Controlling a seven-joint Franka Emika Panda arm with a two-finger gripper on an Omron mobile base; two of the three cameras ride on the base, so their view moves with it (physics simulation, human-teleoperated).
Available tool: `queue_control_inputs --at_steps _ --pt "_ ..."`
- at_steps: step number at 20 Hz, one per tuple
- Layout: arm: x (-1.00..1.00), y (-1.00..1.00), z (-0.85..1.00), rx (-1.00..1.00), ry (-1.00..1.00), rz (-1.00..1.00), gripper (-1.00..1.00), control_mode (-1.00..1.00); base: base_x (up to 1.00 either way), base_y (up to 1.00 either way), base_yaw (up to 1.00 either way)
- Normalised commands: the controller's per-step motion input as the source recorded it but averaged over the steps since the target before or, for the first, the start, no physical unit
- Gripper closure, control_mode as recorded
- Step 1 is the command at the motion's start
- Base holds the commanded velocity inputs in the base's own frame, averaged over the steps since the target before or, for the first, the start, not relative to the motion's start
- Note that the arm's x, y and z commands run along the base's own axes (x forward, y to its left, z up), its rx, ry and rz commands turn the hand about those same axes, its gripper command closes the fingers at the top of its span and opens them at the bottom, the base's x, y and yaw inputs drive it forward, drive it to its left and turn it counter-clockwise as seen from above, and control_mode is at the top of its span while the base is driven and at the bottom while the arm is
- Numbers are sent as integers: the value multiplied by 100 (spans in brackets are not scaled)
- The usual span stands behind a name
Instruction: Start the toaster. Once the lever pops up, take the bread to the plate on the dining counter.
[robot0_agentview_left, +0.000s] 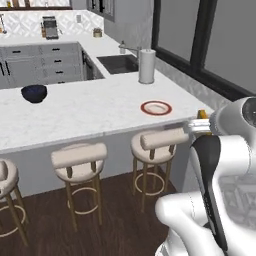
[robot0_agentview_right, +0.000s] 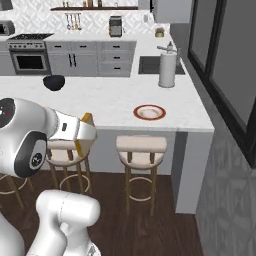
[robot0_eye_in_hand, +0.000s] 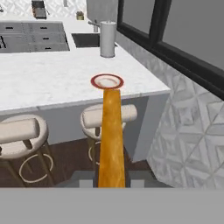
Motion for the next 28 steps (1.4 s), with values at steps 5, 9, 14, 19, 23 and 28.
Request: queue_control_inputs --at_steps 5,9,14,19,23,28 --pt "0 0 0 0 0 0 100 100 40 -46 39" --pt "0 0 0 0 0 0 100 100 55 -54 29" --pt "0 0 0 0 0 0 100 100 48 -55 23" --pt "0 0 0 0 0 0 100 100 36 -62 1" --pt "0 0 0 0 0 0 100 100 36 -58 0" --pt "0 0 0 0 0 0 100 100 42 -46 -3"
